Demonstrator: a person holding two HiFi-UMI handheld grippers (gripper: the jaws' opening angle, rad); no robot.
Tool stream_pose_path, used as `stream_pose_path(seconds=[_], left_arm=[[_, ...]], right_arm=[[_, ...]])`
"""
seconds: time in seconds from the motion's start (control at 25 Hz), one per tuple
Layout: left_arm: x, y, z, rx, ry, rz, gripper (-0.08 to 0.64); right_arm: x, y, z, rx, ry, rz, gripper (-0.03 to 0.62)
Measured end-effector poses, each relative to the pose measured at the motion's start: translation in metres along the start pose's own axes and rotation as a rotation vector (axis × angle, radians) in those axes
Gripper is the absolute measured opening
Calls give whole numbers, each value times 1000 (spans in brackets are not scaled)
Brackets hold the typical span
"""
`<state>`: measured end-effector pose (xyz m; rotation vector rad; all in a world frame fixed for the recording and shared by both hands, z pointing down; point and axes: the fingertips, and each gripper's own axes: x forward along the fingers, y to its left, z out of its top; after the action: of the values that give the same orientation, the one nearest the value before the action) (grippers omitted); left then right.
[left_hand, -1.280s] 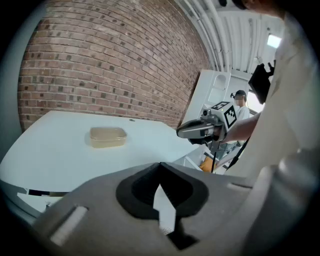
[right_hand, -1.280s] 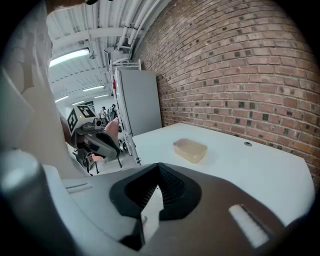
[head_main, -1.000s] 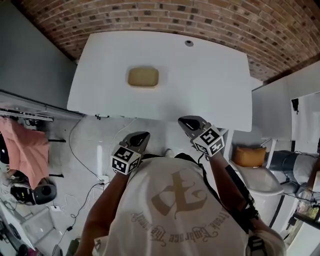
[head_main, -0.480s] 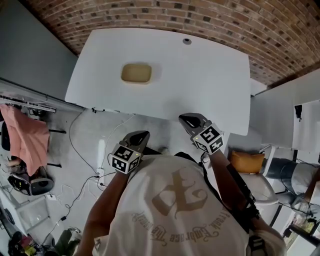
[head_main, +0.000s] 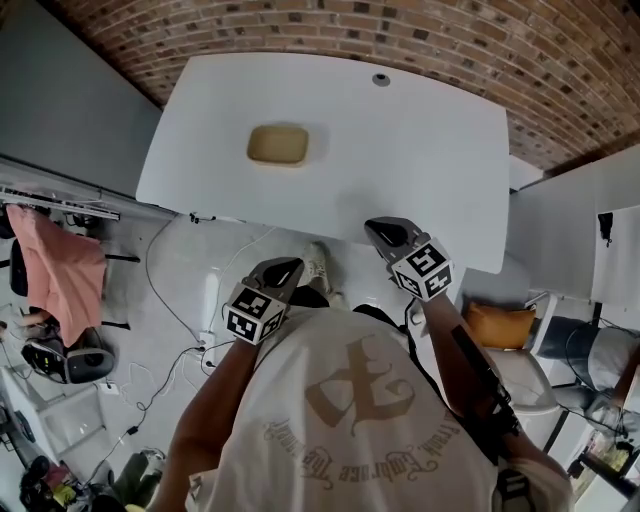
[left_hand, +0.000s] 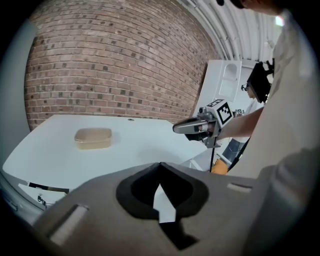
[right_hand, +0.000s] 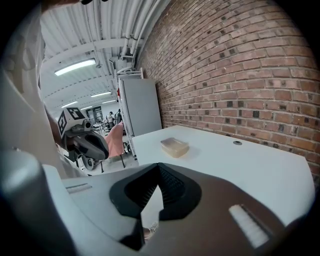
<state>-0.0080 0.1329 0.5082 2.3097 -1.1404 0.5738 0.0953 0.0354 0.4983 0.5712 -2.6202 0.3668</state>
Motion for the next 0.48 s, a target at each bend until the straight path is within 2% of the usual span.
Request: stream_pose_path(seconds=[0.16, 0.48], left_arm=[[9, 18, 2, -5, 9, -4, 4], [37, 58, 33, 19, 32, -23, 5]], right_arm=[[9, -11, 9, 0, -3, -16, 9], [31, -47, 28, 11, 17, -32, 9]])
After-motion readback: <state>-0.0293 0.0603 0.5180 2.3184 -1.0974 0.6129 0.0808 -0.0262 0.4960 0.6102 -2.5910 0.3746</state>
